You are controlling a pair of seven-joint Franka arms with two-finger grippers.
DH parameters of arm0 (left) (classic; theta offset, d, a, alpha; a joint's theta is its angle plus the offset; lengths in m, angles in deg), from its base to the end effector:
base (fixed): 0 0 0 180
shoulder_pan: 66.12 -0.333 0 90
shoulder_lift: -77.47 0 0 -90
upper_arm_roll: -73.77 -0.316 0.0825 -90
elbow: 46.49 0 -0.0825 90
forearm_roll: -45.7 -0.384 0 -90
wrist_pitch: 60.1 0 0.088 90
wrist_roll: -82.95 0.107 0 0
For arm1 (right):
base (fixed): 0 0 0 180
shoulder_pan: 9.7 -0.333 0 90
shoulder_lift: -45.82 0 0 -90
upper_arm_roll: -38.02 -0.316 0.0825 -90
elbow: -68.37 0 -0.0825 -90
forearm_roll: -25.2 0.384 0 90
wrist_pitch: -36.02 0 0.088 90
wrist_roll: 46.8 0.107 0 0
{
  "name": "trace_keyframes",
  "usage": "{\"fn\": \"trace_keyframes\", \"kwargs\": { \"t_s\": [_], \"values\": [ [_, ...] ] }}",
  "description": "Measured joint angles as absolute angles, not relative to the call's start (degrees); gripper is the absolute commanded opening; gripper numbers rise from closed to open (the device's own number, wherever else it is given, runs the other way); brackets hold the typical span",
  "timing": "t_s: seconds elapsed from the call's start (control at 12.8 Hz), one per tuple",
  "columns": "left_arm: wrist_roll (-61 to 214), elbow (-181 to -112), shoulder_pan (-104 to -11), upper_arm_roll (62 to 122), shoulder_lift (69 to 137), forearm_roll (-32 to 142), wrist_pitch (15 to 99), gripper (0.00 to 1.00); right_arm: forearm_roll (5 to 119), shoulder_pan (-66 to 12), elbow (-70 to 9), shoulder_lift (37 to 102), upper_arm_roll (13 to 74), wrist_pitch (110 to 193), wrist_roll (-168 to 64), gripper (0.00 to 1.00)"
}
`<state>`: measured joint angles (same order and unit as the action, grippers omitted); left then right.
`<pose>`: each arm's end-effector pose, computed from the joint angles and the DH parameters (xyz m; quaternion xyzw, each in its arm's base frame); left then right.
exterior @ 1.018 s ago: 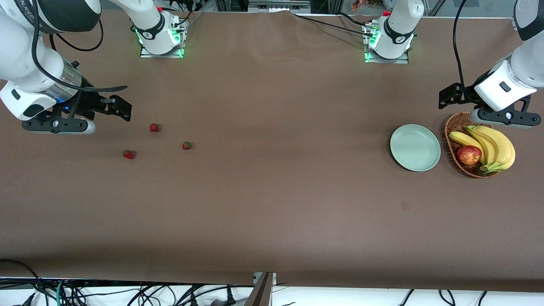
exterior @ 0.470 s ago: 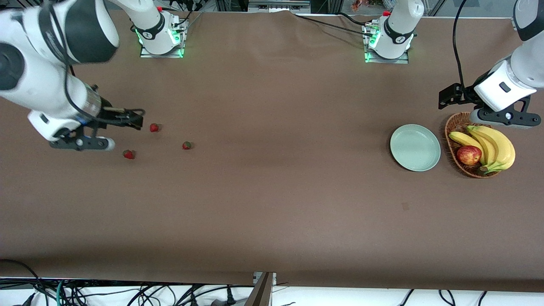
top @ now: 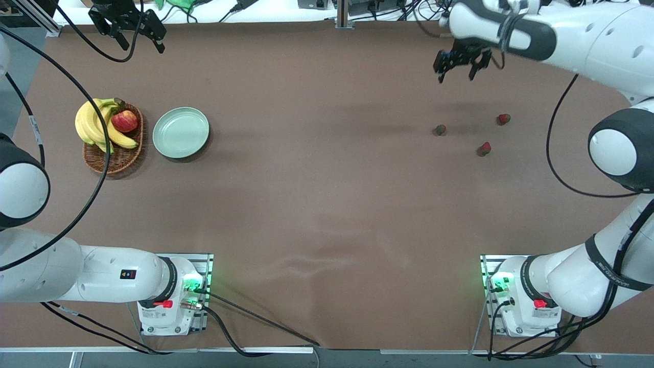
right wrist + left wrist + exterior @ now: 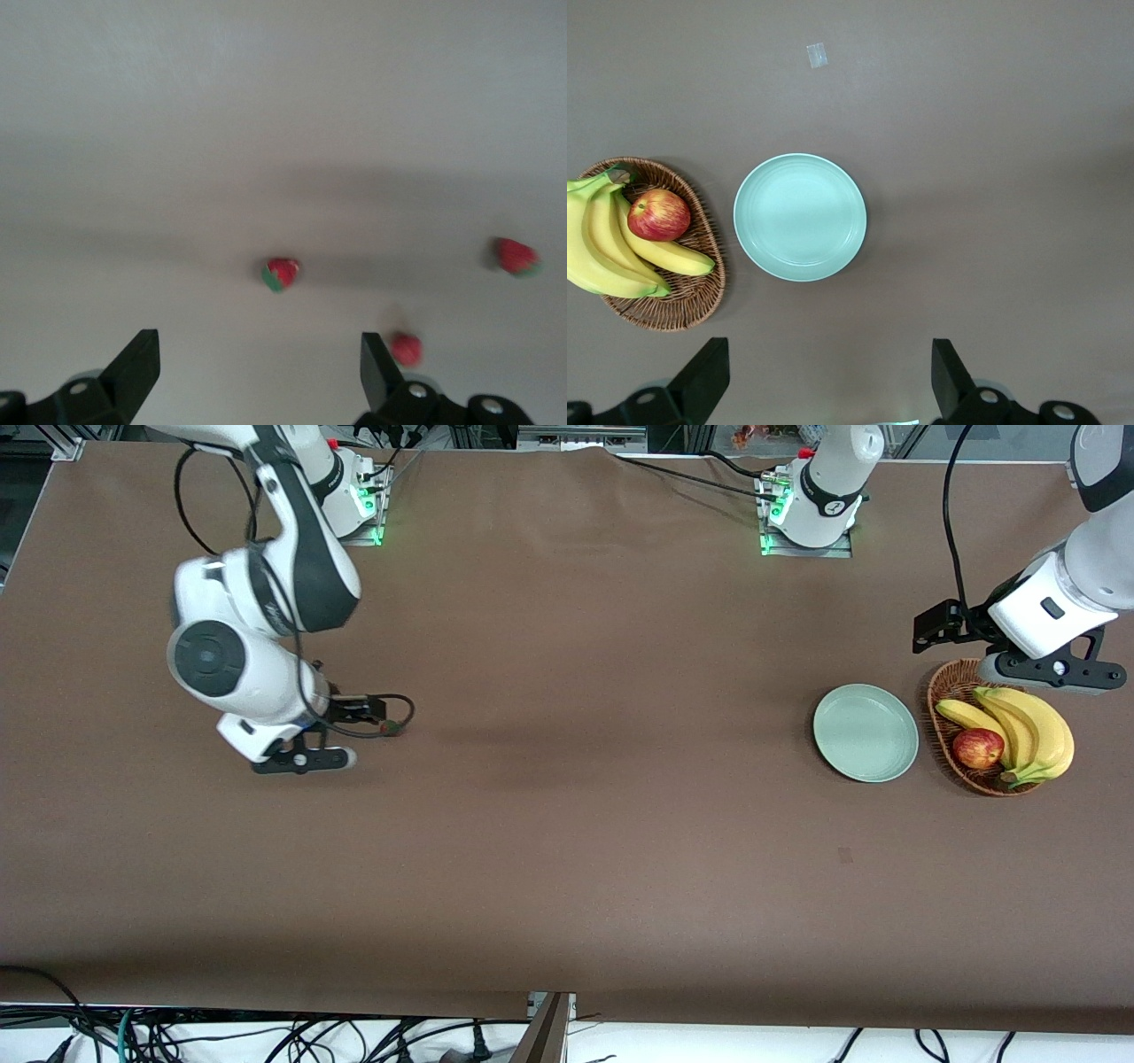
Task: Collect all strawberries into plate
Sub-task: 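Lower the right gripper onto a strawberry and close it, then carry the strawberry with the right gripper toward the left gripper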
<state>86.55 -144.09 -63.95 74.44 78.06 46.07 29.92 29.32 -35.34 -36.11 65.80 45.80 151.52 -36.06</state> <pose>0.5488 -0.0279 0.5567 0.9959 -0.0558 -0.0712 0.0038 0.5864 0.1987 0.3349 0.9960 0.0463 -0.0757 0.0113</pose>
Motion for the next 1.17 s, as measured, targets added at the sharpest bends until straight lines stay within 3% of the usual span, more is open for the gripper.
{"fn": "trace_keyframes", "kwargs": {
  "t_s": [0.16,0.63,1.17],
  "values": [
    [86.5,-144.1,-64.0,74.4,78.1,46.1,29.9,1.0,29.6,-35.4,-42.9,67.4,45.1,160.5,-36.1,0.98],
    [86.5,-143.8,-63.9,74.5,78.1,46.1,29.9,1.0,32.2,-35.3,-49.0,71.7,44.5,170.6,-36.1,0.86],
    [83.9,-143.6,-63.8,74.6,78.1,46.1,29.9,1.0,32.3,-35.3,-50.9,73.2,44.5,173.1,-36.0,0.45]
  ]
}}
